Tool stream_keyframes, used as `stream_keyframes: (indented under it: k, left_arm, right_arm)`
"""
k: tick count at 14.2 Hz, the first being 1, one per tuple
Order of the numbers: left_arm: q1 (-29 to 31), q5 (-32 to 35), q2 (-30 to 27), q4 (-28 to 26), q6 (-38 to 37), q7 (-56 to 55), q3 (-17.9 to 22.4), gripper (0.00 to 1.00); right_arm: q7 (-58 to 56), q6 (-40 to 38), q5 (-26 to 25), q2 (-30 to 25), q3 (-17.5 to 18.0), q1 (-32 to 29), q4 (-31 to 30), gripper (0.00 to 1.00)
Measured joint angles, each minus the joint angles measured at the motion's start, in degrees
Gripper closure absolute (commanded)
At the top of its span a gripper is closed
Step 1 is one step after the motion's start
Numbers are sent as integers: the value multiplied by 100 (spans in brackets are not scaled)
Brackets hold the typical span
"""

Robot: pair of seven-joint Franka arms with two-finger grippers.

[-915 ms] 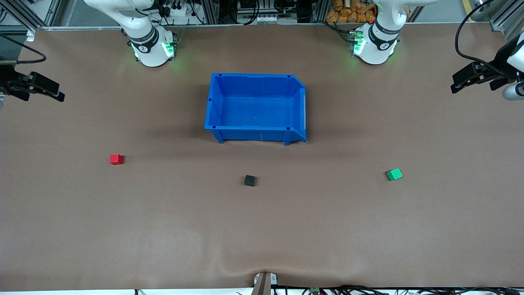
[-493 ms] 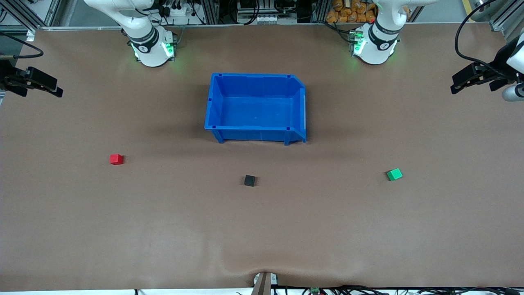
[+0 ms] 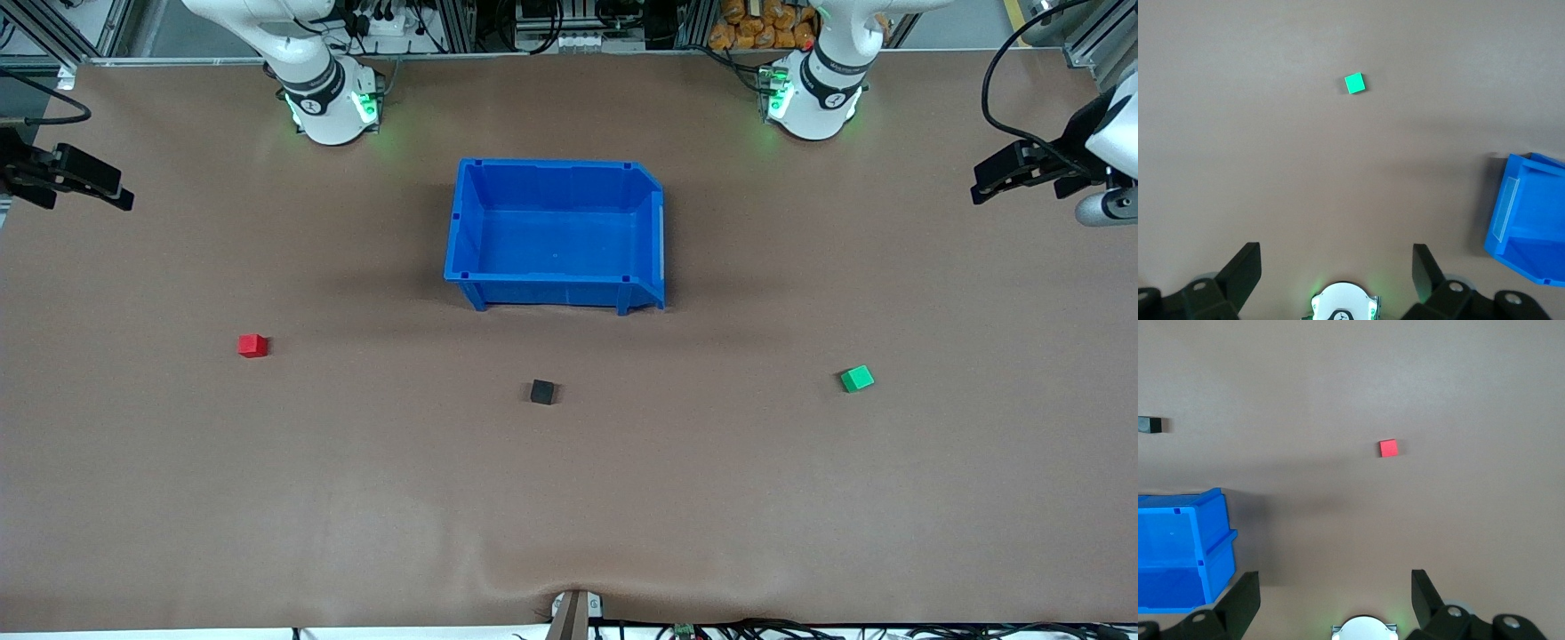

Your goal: Attach green and red cubes to black cube

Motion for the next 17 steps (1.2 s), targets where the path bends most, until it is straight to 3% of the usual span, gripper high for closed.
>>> stream_keyframes:
  k: [17]
  left_arm:
    - [-6, -1, 3, -6, -47, 0, -7, 0]
  right_arm:
    - [-9, -2, -3, 0, -3, -2, 69, 0]
